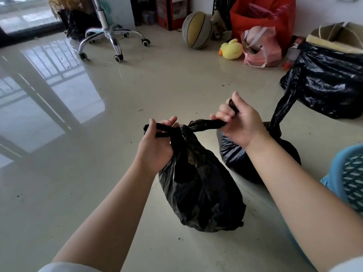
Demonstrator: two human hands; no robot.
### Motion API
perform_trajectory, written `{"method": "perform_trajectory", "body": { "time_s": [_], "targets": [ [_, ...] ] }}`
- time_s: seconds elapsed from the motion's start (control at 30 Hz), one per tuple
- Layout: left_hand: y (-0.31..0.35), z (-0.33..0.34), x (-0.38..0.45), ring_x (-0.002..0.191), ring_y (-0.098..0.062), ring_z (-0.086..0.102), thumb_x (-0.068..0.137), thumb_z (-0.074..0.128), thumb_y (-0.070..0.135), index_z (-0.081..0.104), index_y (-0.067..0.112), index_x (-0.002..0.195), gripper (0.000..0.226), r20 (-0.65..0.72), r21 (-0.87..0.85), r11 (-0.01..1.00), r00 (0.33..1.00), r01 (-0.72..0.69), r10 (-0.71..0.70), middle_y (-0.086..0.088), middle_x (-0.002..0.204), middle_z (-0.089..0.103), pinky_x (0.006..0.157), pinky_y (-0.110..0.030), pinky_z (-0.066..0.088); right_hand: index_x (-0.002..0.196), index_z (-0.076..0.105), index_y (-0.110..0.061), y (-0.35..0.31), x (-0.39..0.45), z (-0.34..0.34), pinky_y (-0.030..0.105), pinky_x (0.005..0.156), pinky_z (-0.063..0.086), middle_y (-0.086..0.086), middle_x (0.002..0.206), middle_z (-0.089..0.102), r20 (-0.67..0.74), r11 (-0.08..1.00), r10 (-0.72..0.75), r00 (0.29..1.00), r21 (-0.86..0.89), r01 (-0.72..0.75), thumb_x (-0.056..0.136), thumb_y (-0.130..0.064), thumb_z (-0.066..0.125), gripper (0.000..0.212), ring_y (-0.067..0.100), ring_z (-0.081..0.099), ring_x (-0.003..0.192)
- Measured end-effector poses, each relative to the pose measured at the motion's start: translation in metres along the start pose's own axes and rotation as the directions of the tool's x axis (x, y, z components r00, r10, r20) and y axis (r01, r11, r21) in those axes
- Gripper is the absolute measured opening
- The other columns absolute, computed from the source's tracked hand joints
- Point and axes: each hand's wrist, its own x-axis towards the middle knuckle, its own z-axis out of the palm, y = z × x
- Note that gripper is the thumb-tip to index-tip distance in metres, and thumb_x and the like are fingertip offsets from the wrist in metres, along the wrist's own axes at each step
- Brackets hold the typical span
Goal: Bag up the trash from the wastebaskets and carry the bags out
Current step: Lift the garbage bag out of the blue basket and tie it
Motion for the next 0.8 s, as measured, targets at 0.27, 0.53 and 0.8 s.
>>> {"method": "perform_trajectory", "body": {
  "time_s": [0.27, 0.53, 0.8],
  "targets": [
    [-0.009, -0.042, -0.019, 0.039, -0.013, 0.008, 0.098, 0.015, 0.044, 0.028, 0.019, 0.030, 0.074, -0.222, 0.026, 0.997, 0.973, 0.071, -0.064, 0.005, 0.036, 0.014, 0.038, -0.016, 0.009, 0.049, 0.035, -0.020, 0.024, -0.009, -0.056, 0.026, 0.054, 0.030, 0.011, 0.059, 0.056, 0.103, -0.413, 0.052, 0.993, -0.903, 0.115, 0.093, -0.035, 0.041, 0.046, 0.023, 0.049, 0.060],
    [-0.017, -0.072, -0.037, 0.053, -0.033, 0.039, 0.096, 0.041, 0.029, 0.025, 0.014, 0.042, 0.058, -0.300, 0.954, 0.078, 0.889, 0.291, 0.346, -0.018, 0.046, 0.042, 0.054, -0.031, 0.025, 0.086, 0.068, -0.005, 0.052, -0.040, -0.107, 0.031, 0.076, 0.046, 0.013, 0.096, 0.070, 0.138, -0.755, 0.014, 0.990, -0.647, 0.101, 0.096, -0.037, 0.031, 0.051, 0.030, 0.063, 0.093],
    [-0.014, -0.085, -0.027, 0.052, -0.034, 0.038, 0.098, 0.033, 0.025, 0.027, 0.015, 0.048, 0.052, -0.413, 0.904, 0.307, 0.795, 0.298, 0.443, -0.016, 0.045, 0.042, 0.054, -0.034, 0.034, 0.052, 0.037, -0.017, 0.054, -0.044, -0.107, 0.028, 0.064, 0.038, 0.009, 0.079, 0.064, 0.155, -0.735, 0.160, 0.975, -0.641, 0.223, 0.086, -0.056, 0.039, 0.052, 0.028, 0.063, 0.084]
  ]
}}
